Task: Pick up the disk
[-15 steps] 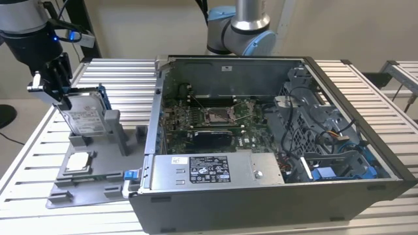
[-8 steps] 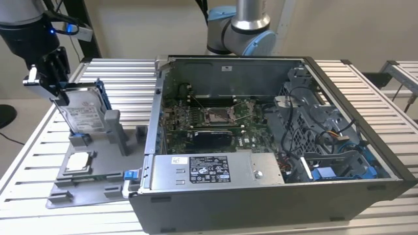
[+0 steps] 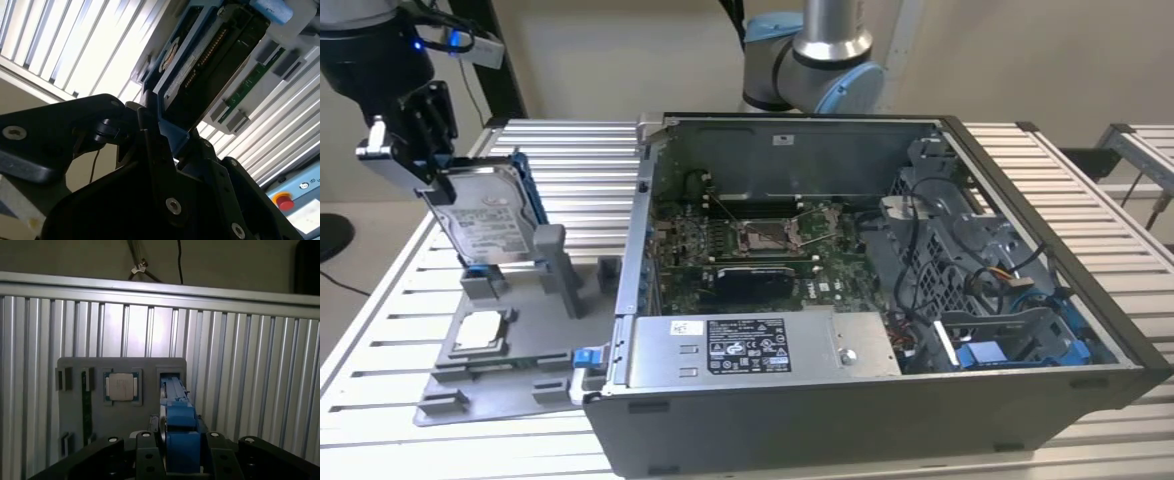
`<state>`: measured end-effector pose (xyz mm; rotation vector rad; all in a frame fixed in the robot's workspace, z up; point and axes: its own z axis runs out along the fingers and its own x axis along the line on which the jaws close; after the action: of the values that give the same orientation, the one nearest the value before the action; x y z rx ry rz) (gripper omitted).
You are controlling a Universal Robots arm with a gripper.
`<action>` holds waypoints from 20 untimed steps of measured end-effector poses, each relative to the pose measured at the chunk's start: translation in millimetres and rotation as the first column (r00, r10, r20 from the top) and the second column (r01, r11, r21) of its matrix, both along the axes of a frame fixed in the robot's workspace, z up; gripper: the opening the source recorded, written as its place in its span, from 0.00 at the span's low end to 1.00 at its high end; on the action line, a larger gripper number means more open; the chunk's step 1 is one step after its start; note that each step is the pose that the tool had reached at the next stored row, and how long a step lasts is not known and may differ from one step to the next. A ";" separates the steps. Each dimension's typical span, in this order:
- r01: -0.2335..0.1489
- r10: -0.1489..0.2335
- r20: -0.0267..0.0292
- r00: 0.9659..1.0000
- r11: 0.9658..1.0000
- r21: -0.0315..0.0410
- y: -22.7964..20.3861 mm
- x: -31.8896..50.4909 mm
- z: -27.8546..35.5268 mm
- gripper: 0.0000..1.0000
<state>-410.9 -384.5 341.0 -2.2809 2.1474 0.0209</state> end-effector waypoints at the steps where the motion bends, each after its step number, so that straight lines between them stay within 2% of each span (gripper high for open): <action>1: 0.000 0.000 0.000 1.000 1.000 0.000 0.0 0.0 1.8 0.00; 12: 0.000 0.000 0.000 1.000 1.000 0.000 0.0 0.0 21.7 0.00; 20: 0.000 0.000 0.000 1.000 1.000 0.000 0.0 0.1 39.2 0.00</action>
<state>-410.8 -384.6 380.2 -2.2809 2.1473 0.0209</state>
